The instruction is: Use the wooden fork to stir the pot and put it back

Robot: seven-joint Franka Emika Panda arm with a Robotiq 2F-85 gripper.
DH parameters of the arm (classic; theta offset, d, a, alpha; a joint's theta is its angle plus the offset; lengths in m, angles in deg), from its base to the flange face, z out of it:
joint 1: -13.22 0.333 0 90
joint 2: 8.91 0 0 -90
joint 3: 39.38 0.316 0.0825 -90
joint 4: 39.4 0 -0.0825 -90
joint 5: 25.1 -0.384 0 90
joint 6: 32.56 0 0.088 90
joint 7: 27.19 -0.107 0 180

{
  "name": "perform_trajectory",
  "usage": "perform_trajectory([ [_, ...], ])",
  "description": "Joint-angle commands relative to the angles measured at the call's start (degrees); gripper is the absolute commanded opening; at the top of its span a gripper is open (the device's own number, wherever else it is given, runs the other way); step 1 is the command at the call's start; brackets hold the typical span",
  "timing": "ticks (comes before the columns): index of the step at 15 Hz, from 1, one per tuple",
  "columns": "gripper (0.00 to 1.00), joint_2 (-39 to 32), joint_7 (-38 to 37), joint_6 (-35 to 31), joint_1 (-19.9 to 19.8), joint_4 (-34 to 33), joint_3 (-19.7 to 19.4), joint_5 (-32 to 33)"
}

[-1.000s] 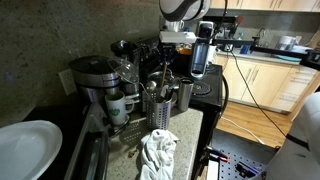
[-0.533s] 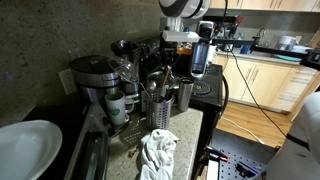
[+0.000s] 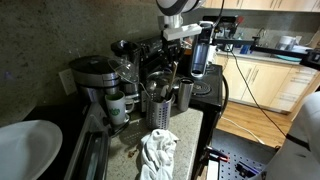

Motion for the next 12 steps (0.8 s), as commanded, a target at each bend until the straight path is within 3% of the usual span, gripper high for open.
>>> perform_trajectory([
  [1, 0.06, -0.1, -5.6, -0.9, 0.2, -0.4, 1.0, 5.7],
  [9, 0.06, -0.6, -1.4, -9.7, 0.3, 4.2, -1.1, -9.9],
  [12, 0.06, -1.2, 0.9, -6.4, 0.5, 3.1, -1.2, -11.3],
])
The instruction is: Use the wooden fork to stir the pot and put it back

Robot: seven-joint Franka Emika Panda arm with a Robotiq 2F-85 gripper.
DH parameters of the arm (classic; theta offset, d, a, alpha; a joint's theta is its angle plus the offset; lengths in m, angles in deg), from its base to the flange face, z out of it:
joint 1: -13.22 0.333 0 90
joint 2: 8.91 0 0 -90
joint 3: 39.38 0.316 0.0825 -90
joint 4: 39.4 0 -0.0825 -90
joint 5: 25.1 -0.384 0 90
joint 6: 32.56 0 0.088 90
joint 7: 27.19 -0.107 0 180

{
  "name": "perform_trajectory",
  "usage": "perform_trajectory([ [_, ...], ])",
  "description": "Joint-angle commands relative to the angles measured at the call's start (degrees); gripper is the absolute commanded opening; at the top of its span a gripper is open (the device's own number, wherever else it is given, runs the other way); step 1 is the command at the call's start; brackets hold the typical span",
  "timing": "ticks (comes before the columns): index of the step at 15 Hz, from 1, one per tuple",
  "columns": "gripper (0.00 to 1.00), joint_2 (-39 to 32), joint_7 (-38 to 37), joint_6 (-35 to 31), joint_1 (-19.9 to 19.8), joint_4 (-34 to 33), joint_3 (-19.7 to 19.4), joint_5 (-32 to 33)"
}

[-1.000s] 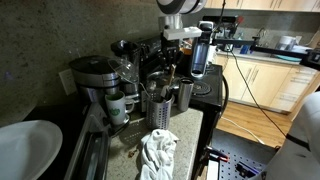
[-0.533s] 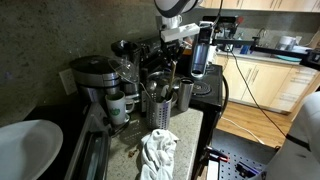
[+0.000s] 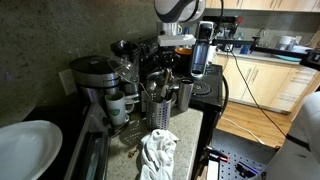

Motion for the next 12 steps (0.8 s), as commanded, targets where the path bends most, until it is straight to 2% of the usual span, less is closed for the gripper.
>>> perform_trajectory([
  [1, 0.06, -0.1, 5.1, 3.6, 0.3, -0.9, -0.3, -3.2],
  [4, 0.06, -1.0, 10.4, 11.2, 0.2, -4.3, -0.6, -3.8],
  [6, 0.06, -1.5, 10.9, 15.5, 0.2, -6.5, -0.2, -1.0],
  [9, 0.06, -1.4, 7.1, 16.1, 0.5, -7.7, 0.7, 5.2],
  [12, 0.06, -1.0, 3.7, 13.4, 0.8, -6.5, 1.3, 10.5],
])
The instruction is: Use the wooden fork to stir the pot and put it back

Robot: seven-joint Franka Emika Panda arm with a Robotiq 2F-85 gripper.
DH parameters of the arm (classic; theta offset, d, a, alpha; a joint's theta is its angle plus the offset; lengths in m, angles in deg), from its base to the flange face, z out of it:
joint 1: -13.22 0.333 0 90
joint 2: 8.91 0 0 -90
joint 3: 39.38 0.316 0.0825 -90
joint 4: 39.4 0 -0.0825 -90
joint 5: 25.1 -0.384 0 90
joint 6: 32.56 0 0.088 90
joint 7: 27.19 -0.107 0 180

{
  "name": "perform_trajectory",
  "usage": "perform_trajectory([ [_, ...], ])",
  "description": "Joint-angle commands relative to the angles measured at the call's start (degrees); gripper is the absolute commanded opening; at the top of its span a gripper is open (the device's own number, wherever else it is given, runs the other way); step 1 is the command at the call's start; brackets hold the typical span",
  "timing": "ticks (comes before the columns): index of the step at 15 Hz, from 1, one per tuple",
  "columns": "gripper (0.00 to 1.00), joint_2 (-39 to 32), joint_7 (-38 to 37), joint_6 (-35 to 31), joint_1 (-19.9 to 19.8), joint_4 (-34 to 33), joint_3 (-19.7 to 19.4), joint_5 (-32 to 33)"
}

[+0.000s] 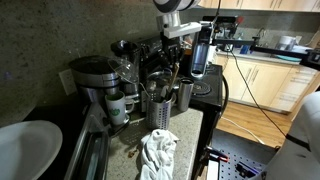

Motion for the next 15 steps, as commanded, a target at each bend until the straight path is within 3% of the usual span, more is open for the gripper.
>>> perform_trajectory([
  [1, 0.06, -0.2, -4.4, -1.8, 0.6, 0.1, 0.8, 4.8],
  [9, 0.06, 1.1, -2.9, -15.2, 0.8, 6.9, 0.1, -4.9],
  [13, 0.06, 1.1, -0.5, -13.8, 0.8, 6.7, -0.2, -10.4],
  [15, 0.06, 1.0, -0.1, -12.0, 0.8, 5.6, -0.2, -9.9],
])
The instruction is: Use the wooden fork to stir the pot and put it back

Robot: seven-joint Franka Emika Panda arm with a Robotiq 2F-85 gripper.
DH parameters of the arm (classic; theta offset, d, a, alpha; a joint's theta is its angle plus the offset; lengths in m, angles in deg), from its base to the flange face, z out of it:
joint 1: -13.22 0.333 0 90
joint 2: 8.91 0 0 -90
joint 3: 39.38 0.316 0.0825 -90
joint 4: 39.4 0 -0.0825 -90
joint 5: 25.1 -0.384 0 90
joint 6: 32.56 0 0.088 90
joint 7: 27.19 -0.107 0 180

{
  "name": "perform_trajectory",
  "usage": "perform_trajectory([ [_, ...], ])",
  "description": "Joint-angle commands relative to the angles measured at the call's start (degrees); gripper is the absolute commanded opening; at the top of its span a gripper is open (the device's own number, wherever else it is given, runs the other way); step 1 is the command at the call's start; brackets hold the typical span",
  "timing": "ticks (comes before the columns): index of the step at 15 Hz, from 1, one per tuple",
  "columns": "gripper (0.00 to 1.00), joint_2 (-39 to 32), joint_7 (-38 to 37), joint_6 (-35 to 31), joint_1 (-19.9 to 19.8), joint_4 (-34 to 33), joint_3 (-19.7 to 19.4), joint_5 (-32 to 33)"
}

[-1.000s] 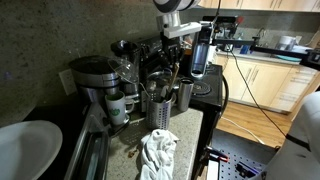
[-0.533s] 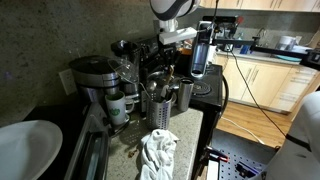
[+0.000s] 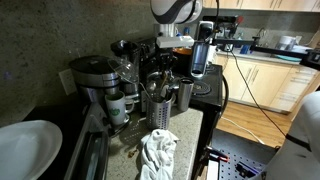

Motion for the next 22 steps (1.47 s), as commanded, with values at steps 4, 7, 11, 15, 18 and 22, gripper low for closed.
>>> perform_trajectory([
  [4, 0.06, 1.8, 4.7, 8.1, 0.3, -3.3, 0.1, -0.7],
  [7, 0.06, 4.2, 7.4, 11.0, 0.6, -5.2, 0.3, -1.6],
  [11, 0.06, 8.3, 9.8, 17.1, 1.4, -8.4, 1.0, -0.5],
  [15, 0.06, 12.3, 13.1, 26.0, 2.5, -14.1, 1.8, -1.4],
  [18, 0.06, 13.8, 13.6, 33.6, 3.3, -20.2, 2.8, -0.8],
  [22, 0.06, 14.0, 14.7, 41.1, 3.9, -25.6, 2.4, -2.6],
])
